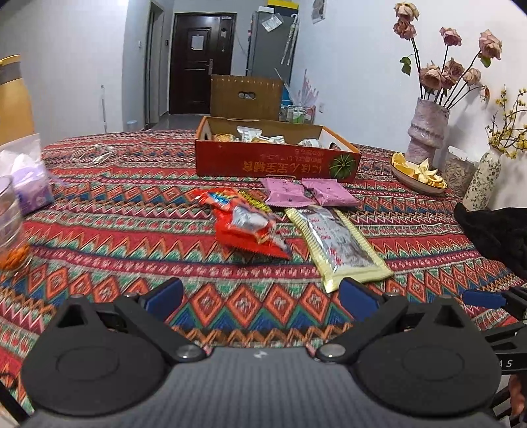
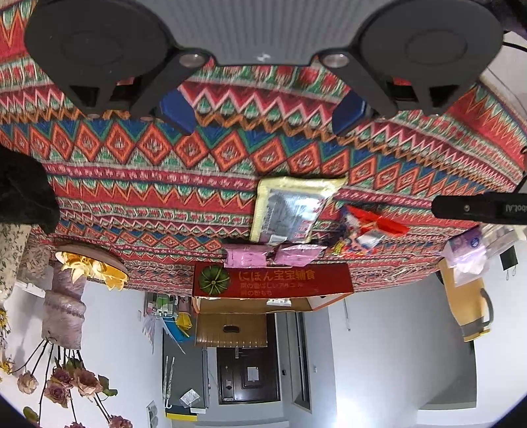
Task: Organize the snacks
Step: 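Move both tools back toward the pink packets, then grasp a pink packet with the left gripper while the right grasps another pink packet, then lift both pink packets and carry them over the cardboard box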
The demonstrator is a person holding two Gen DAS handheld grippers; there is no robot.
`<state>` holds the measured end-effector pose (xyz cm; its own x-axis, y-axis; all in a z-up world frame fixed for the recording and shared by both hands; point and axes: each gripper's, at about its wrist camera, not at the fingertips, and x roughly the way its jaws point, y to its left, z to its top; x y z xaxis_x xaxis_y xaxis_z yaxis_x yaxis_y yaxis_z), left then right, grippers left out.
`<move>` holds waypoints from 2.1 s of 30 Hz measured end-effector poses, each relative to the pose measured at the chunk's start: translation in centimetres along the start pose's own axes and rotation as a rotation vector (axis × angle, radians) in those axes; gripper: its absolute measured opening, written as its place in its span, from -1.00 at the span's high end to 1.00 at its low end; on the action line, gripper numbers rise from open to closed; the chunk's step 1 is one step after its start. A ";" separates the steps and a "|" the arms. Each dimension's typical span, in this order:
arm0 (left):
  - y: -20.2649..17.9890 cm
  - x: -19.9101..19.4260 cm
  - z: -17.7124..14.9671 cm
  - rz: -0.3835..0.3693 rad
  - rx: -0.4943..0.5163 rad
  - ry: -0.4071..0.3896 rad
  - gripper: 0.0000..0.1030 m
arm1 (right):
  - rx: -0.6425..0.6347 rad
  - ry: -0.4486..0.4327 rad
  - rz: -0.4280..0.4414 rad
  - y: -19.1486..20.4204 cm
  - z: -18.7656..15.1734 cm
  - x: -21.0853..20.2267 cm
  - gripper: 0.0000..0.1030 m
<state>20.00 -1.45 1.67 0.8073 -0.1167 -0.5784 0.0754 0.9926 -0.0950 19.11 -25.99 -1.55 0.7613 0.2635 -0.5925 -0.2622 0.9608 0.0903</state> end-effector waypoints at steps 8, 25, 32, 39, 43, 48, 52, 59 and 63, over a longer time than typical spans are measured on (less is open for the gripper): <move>-1.2 5.2 4.5 -0.027 0.072 -0.023 -1.00 | -0.045 -0.021 0.004 -1.5 4.6 4.8 -0.74; -2.1 17.9 12.4 -0.010 0.123 0.048 -0.99 | -0.060 0.029 0.052 -4.3 15.5 23.4 -0.18; -5.4 25.9 12.5 0.005 0.231 0.222 -0.61 | 0.030 0.018 -0.062 -9.1 14.4 21.0 -0.18; -5.6 25.4 12.1 0.010 0.230 0.170 -0.20 | 0.054 -0.010 -0.012 -9.6 14.1 20.5 -0.18; -5.3 21.7 12.9 0.007 0.190 0.096 -0.20 | 0.036 -0.010 -0.024 -9.2 14.0 20.7 -0.18; -3.0 14.4 12.3 -0.019 0.107 -0.005 -0.20 | 0.004 -0.058 -0.027 -8.1 14.1 19.7 -0.18; -1.0 9.1 10.1 -0.008 0.045 -0.040 -0.20 | -0.010 -0.070 -0.035 -6.2 13.3 18.0 -0.18; 0.9 4.1 4.9 -0.002 -0.017 -0.007 -0.20 | 0.002 -0.107 0.068 -1.5 9.5 9.8 -0.18; 1.3 2.8 2.3 -0.012 -0.031 0.019 -0.21 | -0.009 -0.091 0.059 0.7 6.7 5.9 -0.17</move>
<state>23.66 -0.44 1.81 0.7952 -0.1295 -0.5923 0.0666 0.9897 -0.1270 27.35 -23.24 0.39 0.7947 0.3271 -0.5113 -0.3135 0.9425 0.1157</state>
